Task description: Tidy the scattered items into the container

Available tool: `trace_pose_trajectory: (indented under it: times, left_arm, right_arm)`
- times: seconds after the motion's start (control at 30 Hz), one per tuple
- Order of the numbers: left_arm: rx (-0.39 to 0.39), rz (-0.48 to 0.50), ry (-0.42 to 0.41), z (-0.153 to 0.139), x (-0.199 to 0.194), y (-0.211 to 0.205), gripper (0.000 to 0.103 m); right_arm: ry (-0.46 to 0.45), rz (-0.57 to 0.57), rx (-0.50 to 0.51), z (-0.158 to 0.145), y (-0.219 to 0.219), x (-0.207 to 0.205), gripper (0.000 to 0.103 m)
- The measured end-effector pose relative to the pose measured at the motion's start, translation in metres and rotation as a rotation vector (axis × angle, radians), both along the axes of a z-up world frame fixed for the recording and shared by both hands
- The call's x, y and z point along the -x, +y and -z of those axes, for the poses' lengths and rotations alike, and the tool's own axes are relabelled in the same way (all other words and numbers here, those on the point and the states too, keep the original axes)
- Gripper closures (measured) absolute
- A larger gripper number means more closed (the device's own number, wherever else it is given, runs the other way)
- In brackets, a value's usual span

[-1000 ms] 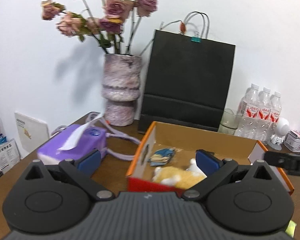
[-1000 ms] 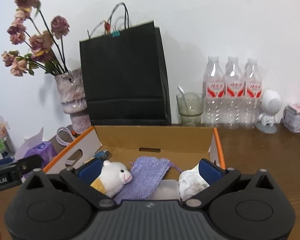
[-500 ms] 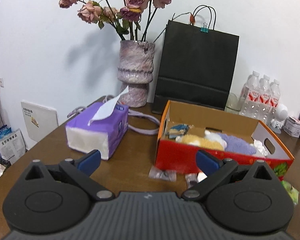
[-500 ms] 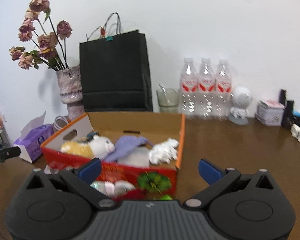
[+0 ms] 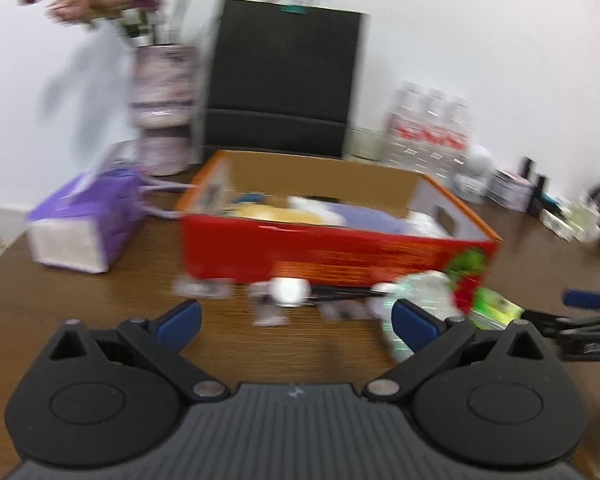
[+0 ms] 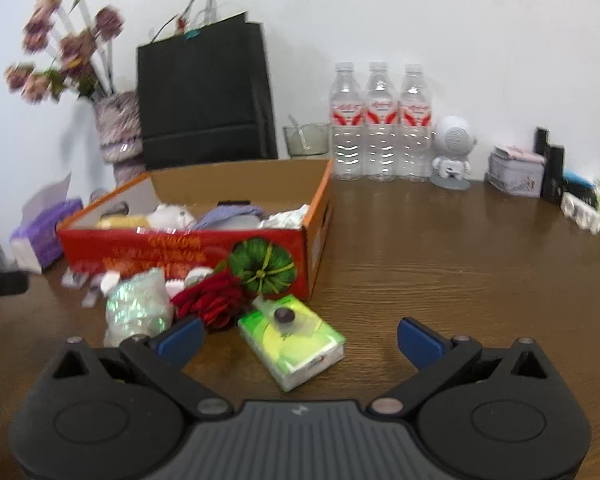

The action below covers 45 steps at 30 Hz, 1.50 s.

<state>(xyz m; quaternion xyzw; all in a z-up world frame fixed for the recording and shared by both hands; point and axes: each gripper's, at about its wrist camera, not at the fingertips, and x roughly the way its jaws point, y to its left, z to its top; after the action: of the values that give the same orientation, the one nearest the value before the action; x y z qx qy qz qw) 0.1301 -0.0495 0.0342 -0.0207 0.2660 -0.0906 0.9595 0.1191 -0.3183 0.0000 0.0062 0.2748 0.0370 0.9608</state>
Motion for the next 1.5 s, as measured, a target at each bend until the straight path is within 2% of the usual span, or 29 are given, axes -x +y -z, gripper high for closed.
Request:
trace_pose_trajectory:
  times: [0.1, 0.27, 0.33, 0.47, 0.5, 0.53, 0.6, 0.67, 0.7, 0.73, 0.87, 1.5]
  left_arm:
    - [-0.008, 0.049, 0.017, 0.005, -0.009, -0.027, 0.000]
    - [-0.007, 0.058, 0.043, 0.016, -0.027, -0.055, 0.000]
    - [-0.002, 0.052, 0.059, 0.021, -0.034, -0.062, 0.000]
    - [0.014, 0.038, 0.092, 0.031, -0.048, -0.068, 0.000]
    - [0.019, 0.037, 0.096, 0.033, -0.050, -0.068, 0.002]
    - [0.022, 0.041, 0.099, 0.034, -0.051, -0.069, 0.007]
    - [0.020, 0.055, 0.102, 0.038, -0.053, -0.070, 0.020]
    - [0.022, 0.068, 0.110, 0.042, -0.054, -0.070, 0.050]
    - [0.029, 0.075, 0.121, 0.045, -0.055, -0.068, 0.053]
    - [0.038, 0.080, 0.125, 0.046, -0.055, -0.066, 0.057]
    - [0.057, 0.082, 0.087, 0.040, -0.050, -0.060, 0.060]
    - [0.094, 0.085, 0.059, 0.023, -0.042, -0.054, 0.059]
  right_arm:
    - [-0.006, -0.013, 0.070, 0.003, 0.007, -0.003, 0.000]
    - [0.000, -0.034, 0.076, 0.005, 0.002, -0.015, 0.000]
    - [-0.009, -0.050, 0.054, 0.004, -0.003, -0.019, 0.002]
    - [-0.004, -0.114, 0.035, 0.007, -0.002, -0.031, 0.013]
    - [-0.008, -0.124, 0.036, 0.009, 0.000, -0.034, 0.024]
    - [-0.010, -0.135, 0.033, 0.011, 0.002, -0.038, 0.032]
    - [0.010, -0.159, 0.023, 0.015, 0.006, -0.046, 0.066]
    - [0.020, -0.170, 0.012, 0.018, 0.008, -0.050, 0.073]
    - [0.017, -0.172, 0.013, 0.018, 0.008, -0.050, 0.083]
    - [0.015, -0.173, 0.014, 0.017, 0.009, -0.049, 0.085]
    - [-0.007, -0.170, 0.020, 0.017, 0.009, -0.041, 0.089]
    - [-0.089, -0.120, -0.012, 0.001, 0.005, -0.022, 0.091]
